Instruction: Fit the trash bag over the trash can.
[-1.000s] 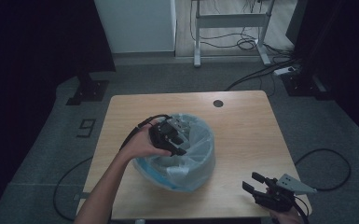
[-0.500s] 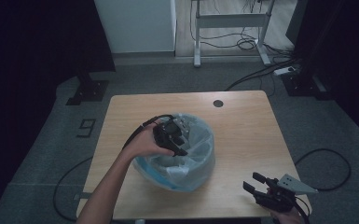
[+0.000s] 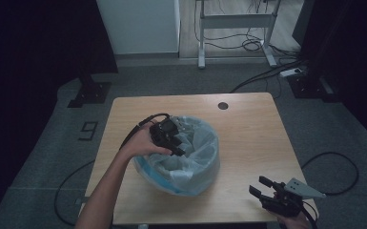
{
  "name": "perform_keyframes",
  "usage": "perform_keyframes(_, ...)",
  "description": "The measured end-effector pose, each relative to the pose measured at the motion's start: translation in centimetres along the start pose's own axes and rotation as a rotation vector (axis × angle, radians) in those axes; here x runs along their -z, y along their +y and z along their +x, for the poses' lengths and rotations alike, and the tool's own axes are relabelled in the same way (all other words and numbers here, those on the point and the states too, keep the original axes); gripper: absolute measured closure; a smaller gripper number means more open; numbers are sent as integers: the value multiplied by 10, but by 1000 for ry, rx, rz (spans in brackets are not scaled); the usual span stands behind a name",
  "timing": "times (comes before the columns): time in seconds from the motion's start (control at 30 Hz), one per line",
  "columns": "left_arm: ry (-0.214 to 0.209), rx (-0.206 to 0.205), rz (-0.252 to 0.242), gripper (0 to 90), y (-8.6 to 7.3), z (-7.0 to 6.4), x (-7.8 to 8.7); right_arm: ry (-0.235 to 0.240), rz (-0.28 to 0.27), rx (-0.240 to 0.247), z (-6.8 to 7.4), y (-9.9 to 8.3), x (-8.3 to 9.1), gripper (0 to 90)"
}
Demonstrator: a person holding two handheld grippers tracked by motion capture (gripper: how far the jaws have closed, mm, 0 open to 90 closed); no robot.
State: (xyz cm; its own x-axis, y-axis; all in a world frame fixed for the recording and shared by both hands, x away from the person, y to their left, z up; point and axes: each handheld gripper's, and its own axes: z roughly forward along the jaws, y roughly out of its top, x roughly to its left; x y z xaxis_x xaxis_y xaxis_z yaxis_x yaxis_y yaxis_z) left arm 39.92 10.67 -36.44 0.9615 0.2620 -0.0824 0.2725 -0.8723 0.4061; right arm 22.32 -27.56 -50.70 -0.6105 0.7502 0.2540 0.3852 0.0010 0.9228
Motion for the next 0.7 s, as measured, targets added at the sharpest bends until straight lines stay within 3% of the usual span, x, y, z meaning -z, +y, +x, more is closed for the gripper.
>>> perform_keyframes(0.13,6,0,14,512,0,0,-3,-1,0,1,0,0,0,371)
perform_keyframes(0.23,11,-4,-7,499,0,-1,0,-3,0,1,0,0,0,370)
perform_keyframes(0.43,23,13,-175,426,-13,-5,21,-5,-4,1,-1,0,2,369)
perform_keyframes(0.7,115,44,-364,367,-46,-18,39,-10,-1,2,-1,1,-1,366)
